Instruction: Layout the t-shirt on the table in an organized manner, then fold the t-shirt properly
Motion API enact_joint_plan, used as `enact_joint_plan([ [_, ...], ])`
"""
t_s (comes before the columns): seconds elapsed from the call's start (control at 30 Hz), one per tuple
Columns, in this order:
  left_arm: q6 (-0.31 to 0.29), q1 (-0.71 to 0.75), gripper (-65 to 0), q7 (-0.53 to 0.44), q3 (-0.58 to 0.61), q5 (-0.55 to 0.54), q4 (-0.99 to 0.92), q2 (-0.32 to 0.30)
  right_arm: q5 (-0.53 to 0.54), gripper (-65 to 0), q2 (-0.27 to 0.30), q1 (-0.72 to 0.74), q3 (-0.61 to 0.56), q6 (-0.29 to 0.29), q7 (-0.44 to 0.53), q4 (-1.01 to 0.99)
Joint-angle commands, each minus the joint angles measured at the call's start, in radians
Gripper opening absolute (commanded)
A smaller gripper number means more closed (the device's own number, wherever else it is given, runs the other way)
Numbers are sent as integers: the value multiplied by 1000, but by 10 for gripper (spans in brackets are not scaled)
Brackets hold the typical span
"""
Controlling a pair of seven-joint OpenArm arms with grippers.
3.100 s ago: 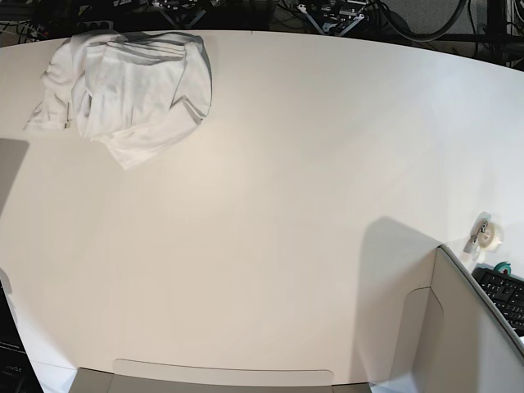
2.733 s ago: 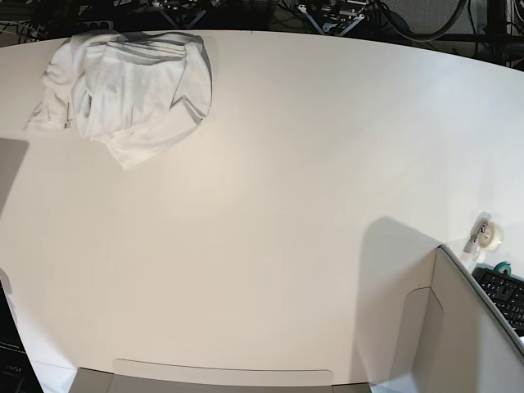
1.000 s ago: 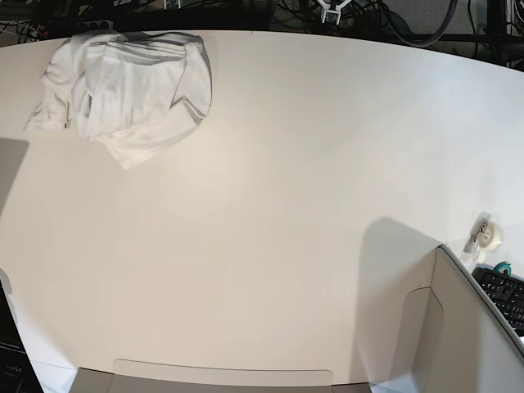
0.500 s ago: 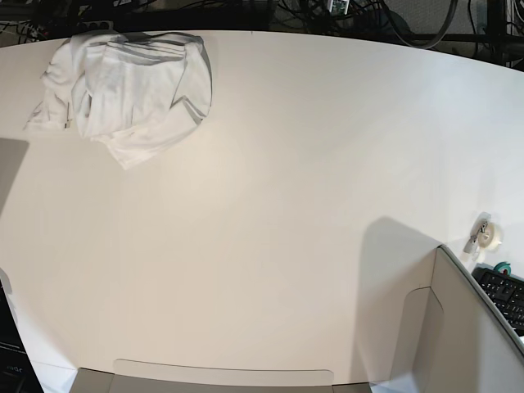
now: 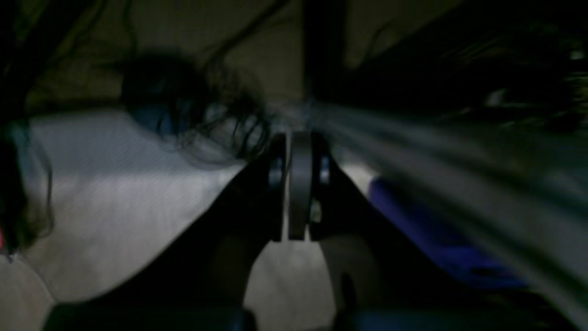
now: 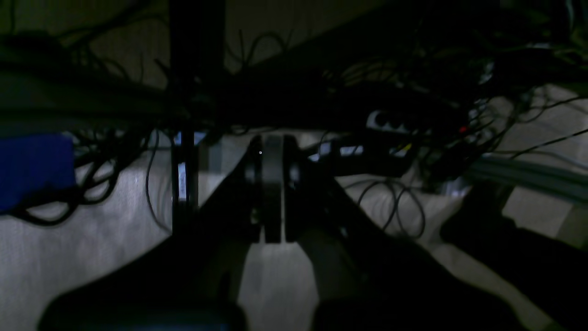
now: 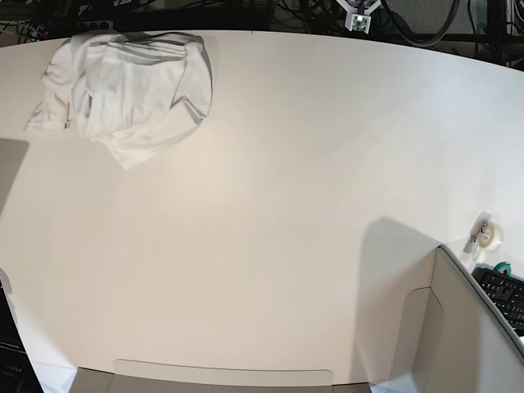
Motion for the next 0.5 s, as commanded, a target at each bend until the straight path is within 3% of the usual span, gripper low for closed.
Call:
enact_joint_plan([
  [0.0,-19,30,-648,7,15,-34,46,-45,1,-650,4,-31,1,-1,20,31],
  [0.17,-95,75,-647,22,49,-154,153,-162,0,-650,4,-57,1,-1,20,118],
  [0.47,-115,75,-646,22,49,-164,267,-234,-88,-650,1,-124,0,-1,22,318],
])
